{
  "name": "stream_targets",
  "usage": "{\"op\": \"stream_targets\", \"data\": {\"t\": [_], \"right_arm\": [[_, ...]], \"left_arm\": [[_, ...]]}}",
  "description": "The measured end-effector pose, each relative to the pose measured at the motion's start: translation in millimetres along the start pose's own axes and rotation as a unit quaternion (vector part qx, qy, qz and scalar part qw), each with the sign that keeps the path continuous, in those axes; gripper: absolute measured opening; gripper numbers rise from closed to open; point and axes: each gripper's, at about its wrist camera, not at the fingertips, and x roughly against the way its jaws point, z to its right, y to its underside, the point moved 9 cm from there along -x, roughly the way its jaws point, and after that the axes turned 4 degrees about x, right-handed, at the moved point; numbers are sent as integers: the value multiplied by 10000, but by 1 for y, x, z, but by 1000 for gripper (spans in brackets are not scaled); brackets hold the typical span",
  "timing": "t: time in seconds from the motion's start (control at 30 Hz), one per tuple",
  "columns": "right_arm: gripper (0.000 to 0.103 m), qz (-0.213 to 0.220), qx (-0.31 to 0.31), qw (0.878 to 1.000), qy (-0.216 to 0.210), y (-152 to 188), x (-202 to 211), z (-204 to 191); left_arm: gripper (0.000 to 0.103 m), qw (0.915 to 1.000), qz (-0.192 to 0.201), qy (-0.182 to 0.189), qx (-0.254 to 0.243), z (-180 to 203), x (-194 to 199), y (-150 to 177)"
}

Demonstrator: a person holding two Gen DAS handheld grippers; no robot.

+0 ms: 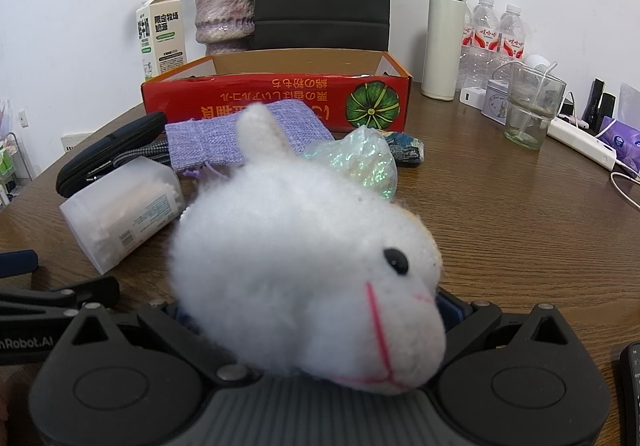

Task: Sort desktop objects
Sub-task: 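Hold the yellow-and-white plush toy closed in the right gripper, then grasp the translucent white plastic box with the left gripper while right holds plush, then carry plastic box and plush into the red cardboard box and open both grippers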

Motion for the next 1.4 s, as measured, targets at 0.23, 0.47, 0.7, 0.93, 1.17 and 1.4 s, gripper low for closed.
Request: {"op": "stream_targets", "data": {"t": [0.23,0.47,0.7,0.93,1.17,1.4], "right_arm": [[103,-35,30,9999,-96,3,3,-4],[94,261,-78,9994,-208,-10,13,1],[91,414,114,9987,-265,-26,13,5],[95,334,-97,9966,-742,-20,34,6],[88,-29,-317,9974,-642,-5,35,20],[67,-21,-431,9946,-948,9,41,8]], "left_arm": [[103,10000,1,26,-61,2,-1,-1],[100,9957,645,646,133,1,12,-31],[86,9926,232,1121,-393,22,-19,-44],[68,9932,13,1073,-440,26,-12,-30],[77,9965,31,820,-140,19,8,-12],[67,9961,-53,834,-296,23,2,-13]]}}
